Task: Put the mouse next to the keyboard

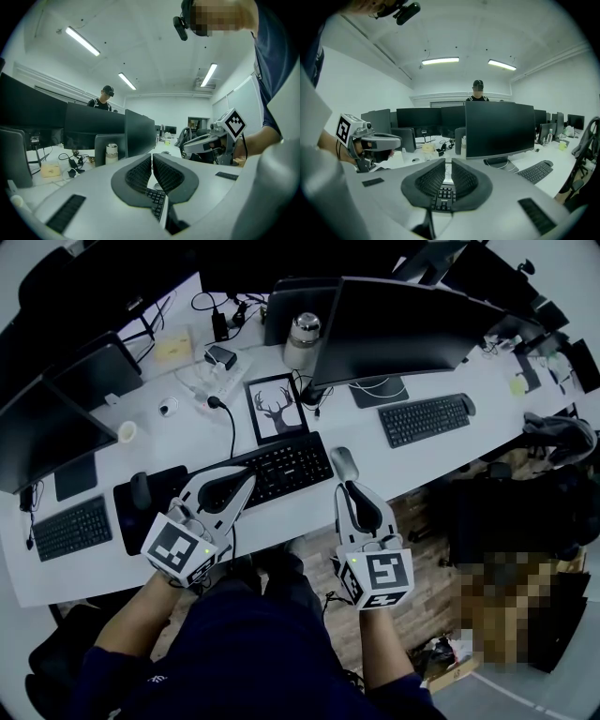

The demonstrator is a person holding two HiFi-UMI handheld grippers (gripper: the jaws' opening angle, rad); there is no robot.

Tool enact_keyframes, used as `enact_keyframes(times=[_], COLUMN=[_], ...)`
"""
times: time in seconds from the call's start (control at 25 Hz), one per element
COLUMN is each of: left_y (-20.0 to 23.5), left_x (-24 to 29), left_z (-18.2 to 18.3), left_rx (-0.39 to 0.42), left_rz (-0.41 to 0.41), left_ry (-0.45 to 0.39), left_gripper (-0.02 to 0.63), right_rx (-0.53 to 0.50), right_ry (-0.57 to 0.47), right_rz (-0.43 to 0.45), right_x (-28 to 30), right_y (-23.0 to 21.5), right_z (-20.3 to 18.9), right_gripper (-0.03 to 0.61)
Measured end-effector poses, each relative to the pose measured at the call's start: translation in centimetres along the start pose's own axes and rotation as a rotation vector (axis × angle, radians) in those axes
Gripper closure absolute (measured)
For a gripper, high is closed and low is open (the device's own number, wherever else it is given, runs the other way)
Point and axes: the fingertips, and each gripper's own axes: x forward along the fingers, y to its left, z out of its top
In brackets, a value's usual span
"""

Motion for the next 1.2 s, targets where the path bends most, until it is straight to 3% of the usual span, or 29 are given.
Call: enact_keyframes(times=[0.6, 1.2], left_y=[0.14, -0.2], left_x=[0.6, 0.78], left_z=[0.19, -0.17], left_rx=[-0.006, -0.012], left_rz=[-0.001, 0.007], left_ry=[-0.002, 0.004], left_gripper=[0.575, 0.575], right_rx=[0.027, 0.056], right_ry=[-0.015, -0.049], right_rz=[0.038, 0.079], right_x=[0.19, -0.07], right_y=[0.64, 0.65], right_z=[0.26, 0.35], right_gripper=[0.574, 0.575])
